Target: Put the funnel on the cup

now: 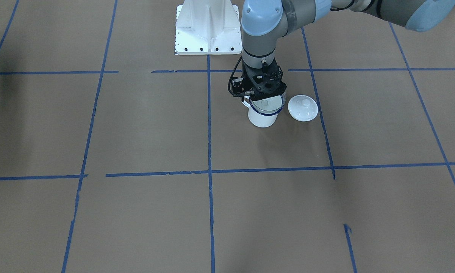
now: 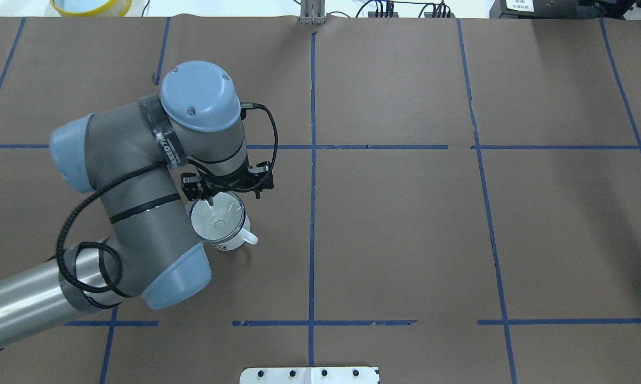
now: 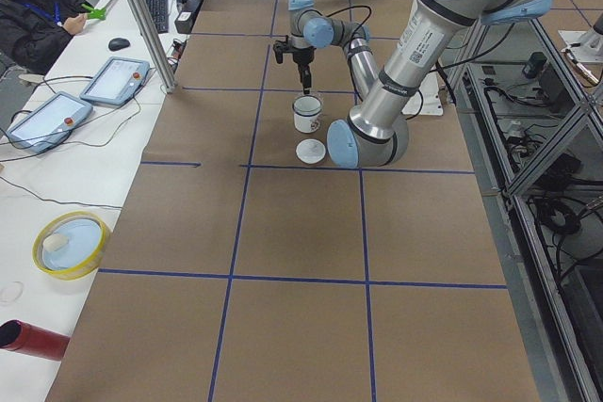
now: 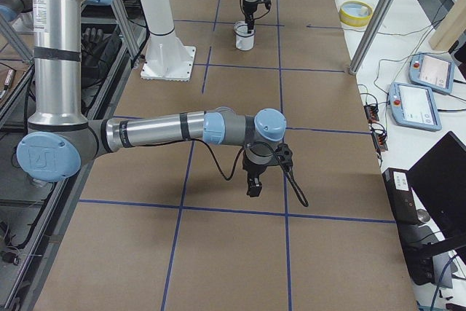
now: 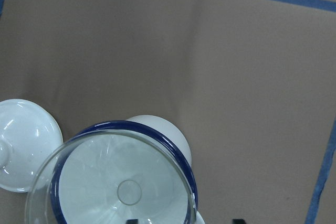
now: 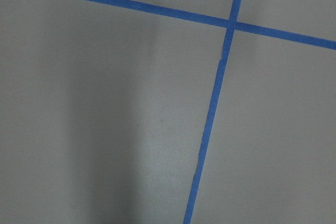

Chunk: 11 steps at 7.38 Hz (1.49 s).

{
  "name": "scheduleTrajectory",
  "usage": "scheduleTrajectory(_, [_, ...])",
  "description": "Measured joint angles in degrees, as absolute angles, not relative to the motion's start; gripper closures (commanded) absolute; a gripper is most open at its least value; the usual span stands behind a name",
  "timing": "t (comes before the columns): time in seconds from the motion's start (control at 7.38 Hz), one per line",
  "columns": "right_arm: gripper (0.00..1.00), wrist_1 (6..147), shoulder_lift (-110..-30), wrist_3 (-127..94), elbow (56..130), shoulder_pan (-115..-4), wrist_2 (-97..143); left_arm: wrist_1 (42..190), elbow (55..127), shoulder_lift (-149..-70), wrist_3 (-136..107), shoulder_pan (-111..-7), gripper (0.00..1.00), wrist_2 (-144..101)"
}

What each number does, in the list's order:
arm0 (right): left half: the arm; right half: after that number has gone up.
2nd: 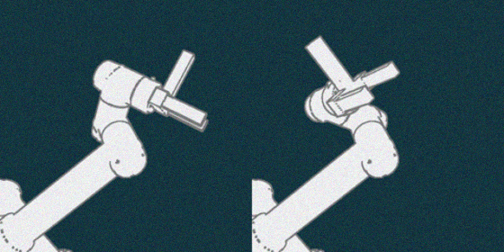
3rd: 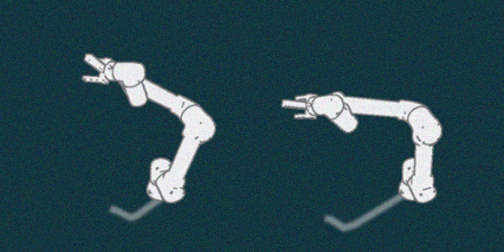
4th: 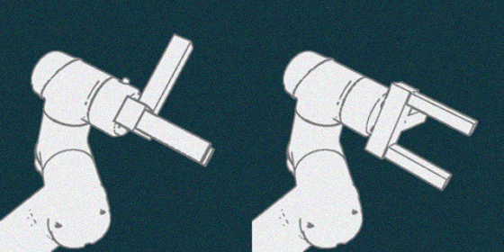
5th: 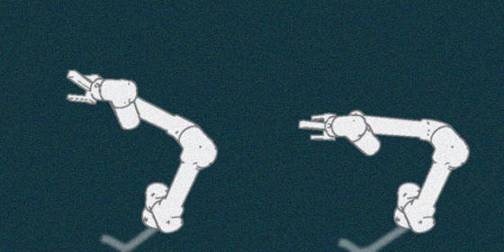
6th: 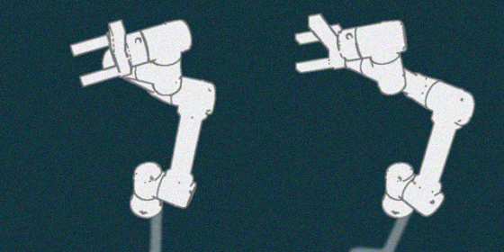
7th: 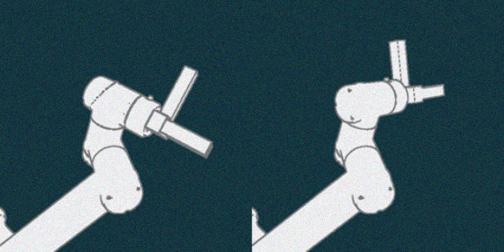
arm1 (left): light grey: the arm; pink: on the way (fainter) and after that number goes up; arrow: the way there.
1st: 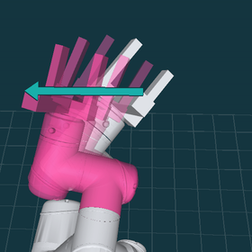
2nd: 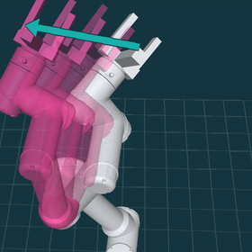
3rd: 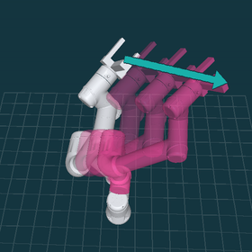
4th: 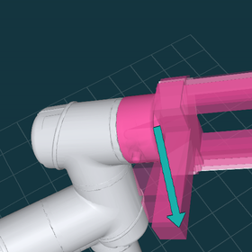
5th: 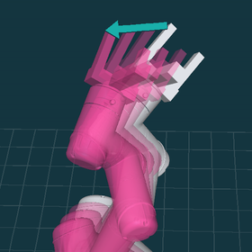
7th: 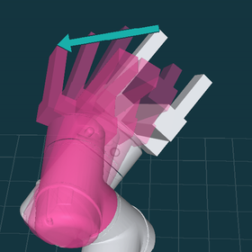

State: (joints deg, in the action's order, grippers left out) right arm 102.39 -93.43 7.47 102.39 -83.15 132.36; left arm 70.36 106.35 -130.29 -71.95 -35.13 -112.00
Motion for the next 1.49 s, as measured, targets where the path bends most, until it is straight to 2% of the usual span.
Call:
scheduleTrajectory(0.41, [0.0,102.4,-93.4,7.5,102.4,-83.1,132.4,76.7,116.0,-118.8,-50.1,-49.2,0.0,-115.6])
scheduleTrajectory(0.68, [0.0,102.4,-93.4,7.5,102.4,-83.1,132.4,80.3,115.9,-108.9,-26.0,-63.8,0.0,-122.6])
scheduleTrajectory(1.08, [0.0,102.4,-93.4,7.5,102.4,-83.1,132.4,81.9,107.0,-97.4,8.0,-84.5,0.0,-125.3])
scheduleTrajectory(1.49, [0.0,102.4,-93.4,7.5,102.3,-83.1,132.4,82.3,99.0,-91.2,14.2,-89.8,0.0,-125.3])
